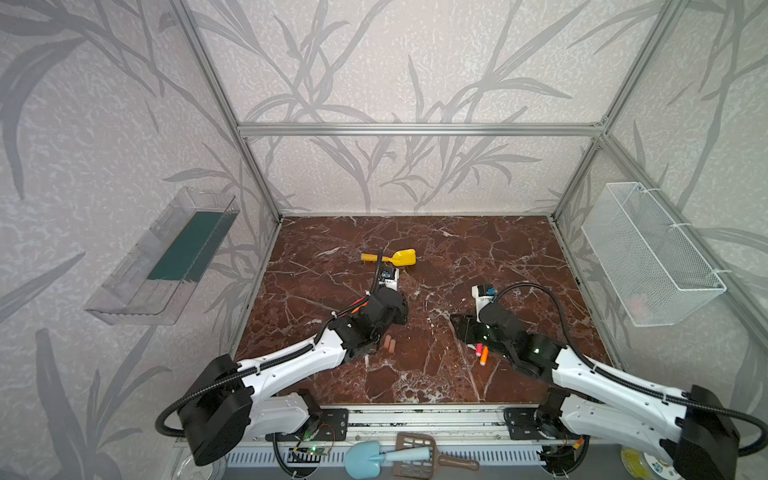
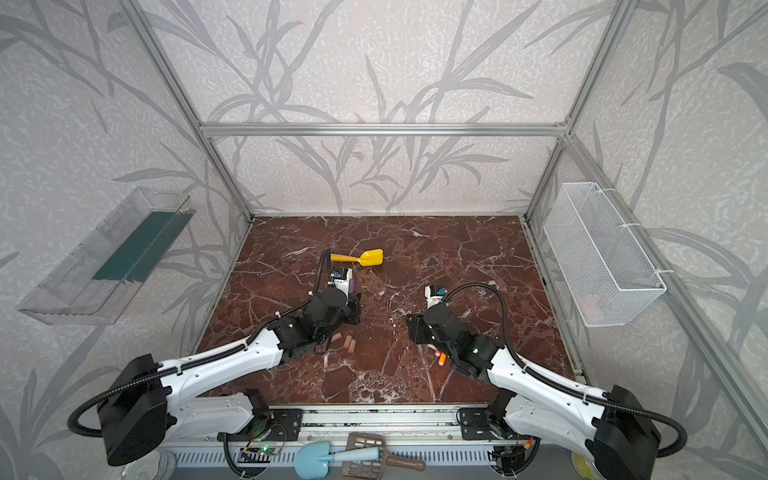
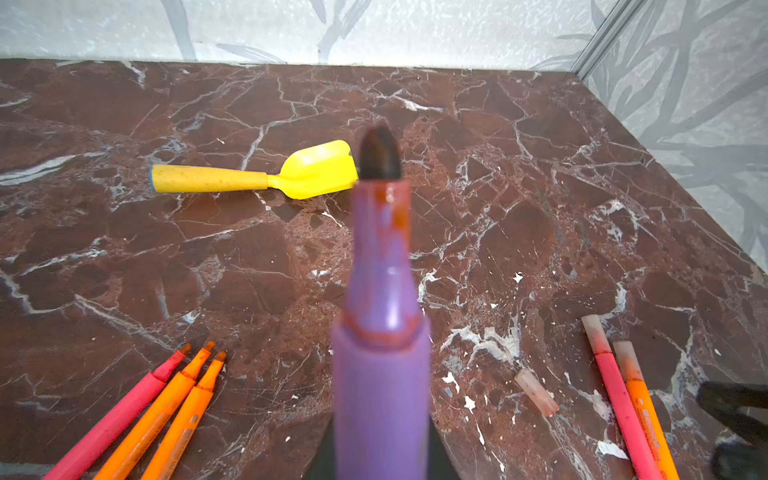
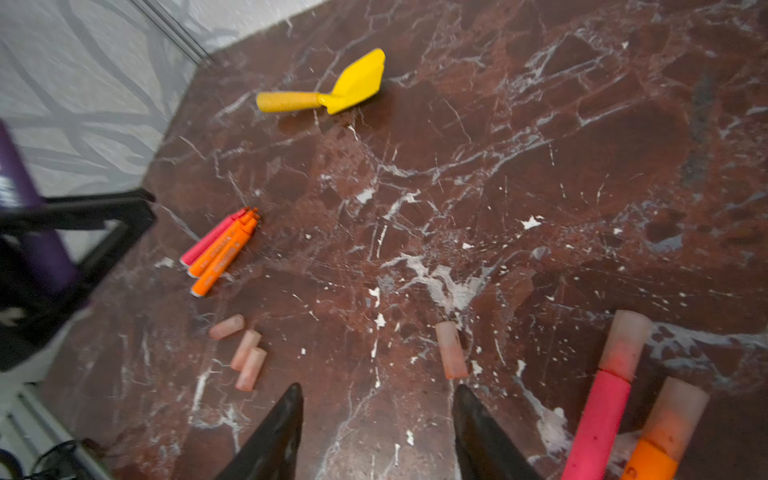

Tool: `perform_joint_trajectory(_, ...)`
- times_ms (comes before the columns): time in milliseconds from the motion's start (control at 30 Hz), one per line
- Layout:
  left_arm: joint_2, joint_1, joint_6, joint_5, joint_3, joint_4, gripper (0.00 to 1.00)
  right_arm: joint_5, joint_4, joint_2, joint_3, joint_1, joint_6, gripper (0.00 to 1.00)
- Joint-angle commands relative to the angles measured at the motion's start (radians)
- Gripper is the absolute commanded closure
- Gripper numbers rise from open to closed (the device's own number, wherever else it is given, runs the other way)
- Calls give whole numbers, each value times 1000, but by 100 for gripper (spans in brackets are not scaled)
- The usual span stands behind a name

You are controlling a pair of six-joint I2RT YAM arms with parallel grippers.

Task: Insert the pens into the pen caps
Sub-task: 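Move the right gripper down over a pale pink cap on the table, then grasp the pale pink cap with the right gripper and lift it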

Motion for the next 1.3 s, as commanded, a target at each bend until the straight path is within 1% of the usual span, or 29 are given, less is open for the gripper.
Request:
perform_joint_trajectory(0, -12, -3, -24, -40, -11, -1, 100, 69, -103, 91, 66, 5, -82, 44)
perform_joint_trajectory(167, -10, -2, -23, -40, -7, -7, 100, 81, -128, 220, 119, 4, -116, 44)
perform_joint_trajectory(333, -10, -2, -24, -39, -8, -7, 100, 81, -141, 306, 159, -2, -140, 45)
perform_joint_trajectory(600, 5, -2, -23, -26, 0, -8, 100, 10, -145, 430, 205, -19, -159, 51)
perform_joint_trajectory(800, 15, 0, -21, -9, 5, -10, 100, -20, -158, 525, 242, -45, -170, 55)
perform_joint_trajectory(967, 15, 0, -20, -5, 7, -10, 100, -37, -171, 571, 261, -57, -173, 60)
perform_joint_trajectory(1167, 16, -1, -21, -2, 8, -9, 100, -54, -159, 578, 254, -57, -167, 67)
perform_joint_trajectory(1267, 17, -1, -21, 2, 7, -7, 100, -48, -152, 585, 249, -59, -167, 68)
